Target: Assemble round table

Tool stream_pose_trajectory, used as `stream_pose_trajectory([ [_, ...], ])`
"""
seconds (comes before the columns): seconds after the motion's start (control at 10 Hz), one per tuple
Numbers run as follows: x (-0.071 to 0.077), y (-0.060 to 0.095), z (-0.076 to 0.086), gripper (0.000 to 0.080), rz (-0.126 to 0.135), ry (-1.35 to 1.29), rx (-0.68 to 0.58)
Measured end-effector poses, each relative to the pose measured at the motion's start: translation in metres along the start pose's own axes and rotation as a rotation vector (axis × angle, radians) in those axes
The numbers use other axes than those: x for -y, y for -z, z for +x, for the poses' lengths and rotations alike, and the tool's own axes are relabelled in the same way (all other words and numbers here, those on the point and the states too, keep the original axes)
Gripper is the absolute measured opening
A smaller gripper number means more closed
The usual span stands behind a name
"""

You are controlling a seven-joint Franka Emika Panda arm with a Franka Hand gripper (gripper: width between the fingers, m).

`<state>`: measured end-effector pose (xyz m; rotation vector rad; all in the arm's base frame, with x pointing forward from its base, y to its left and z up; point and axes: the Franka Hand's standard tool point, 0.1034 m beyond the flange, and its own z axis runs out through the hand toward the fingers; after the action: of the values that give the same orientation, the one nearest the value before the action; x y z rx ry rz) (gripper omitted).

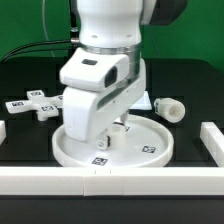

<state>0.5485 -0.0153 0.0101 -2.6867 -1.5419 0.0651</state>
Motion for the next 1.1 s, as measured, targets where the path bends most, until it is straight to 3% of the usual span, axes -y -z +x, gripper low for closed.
stream_pose_trajectory([
  [0.4, 0.005, 0.000, 0.035, 0.0407, -0.005, 0.055, -0.017],
  [0.7, 0.012, 0.000, 0.052, 0.0407, -0.004, 0.067, -0.022],
  [1.1, 0.012, 0.000, 0.052, 0.0407, -0.004, 0.046, -0.022],
])
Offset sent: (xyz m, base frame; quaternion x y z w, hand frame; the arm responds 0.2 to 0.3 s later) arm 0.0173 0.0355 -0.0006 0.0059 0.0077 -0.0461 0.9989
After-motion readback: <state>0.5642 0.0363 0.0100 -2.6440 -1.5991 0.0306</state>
